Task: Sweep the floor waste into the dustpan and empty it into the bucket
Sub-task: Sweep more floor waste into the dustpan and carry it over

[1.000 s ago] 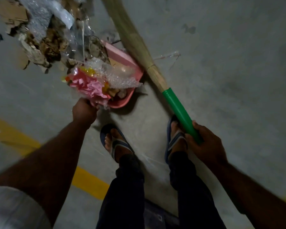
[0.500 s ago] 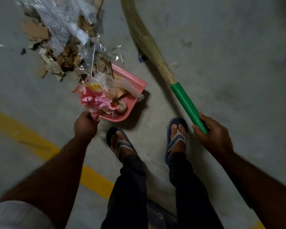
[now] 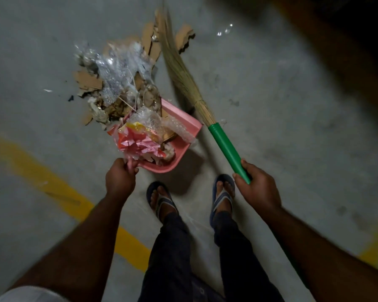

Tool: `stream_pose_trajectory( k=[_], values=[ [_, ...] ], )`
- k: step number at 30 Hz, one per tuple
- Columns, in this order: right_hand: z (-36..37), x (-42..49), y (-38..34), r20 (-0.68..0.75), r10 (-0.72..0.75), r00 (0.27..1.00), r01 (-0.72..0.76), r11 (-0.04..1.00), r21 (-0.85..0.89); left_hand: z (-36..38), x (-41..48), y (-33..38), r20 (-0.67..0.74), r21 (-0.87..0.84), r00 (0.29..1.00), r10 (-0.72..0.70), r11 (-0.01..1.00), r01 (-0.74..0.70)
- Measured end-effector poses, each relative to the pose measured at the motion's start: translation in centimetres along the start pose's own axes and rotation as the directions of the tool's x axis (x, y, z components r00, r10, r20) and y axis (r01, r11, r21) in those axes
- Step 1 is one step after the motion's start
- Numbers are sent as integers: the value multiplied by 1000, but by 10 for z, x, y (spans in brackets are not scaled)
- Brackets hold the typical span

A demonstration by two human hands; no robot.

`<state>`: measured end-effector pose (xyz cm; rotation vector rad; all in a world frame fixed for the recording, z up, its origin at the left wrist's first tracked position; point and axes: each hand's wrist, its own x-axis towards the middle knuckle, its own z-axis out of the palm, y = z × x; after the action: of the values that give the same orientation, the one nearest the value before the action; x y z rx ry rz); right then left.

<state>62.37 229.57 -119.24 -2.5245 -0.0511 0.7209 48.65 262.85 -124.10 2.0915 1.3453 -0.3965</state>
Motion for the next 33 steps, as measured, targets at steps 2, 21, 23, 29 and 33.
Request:
stream_pose_trajectory(
  k=[2,21,23,29,33],
  values=[
    [-22,-13,-20,-1,-4,1000,4,1000,-1,-26,-16,7,1,-27,1000,22,999,-22],
    [-214,-182,-199,-71,-114,991,121,987,104,-283,-153,40,-23,22,983,183,983,-182],
    [-223,-193,-210,-106,-126,986,139,982,130,-299,-160,47,-30,33,977,210,977,-209],
    [-250,-215,-226,-187,-139,972,176,964,201,-330,-178,74,-51,28,951,305,952,-304],
    [-271,-227,-222,-237,-126,963,180,958,222,-340,-189,96,-90,59,929,358,933,-354]
  ],
)
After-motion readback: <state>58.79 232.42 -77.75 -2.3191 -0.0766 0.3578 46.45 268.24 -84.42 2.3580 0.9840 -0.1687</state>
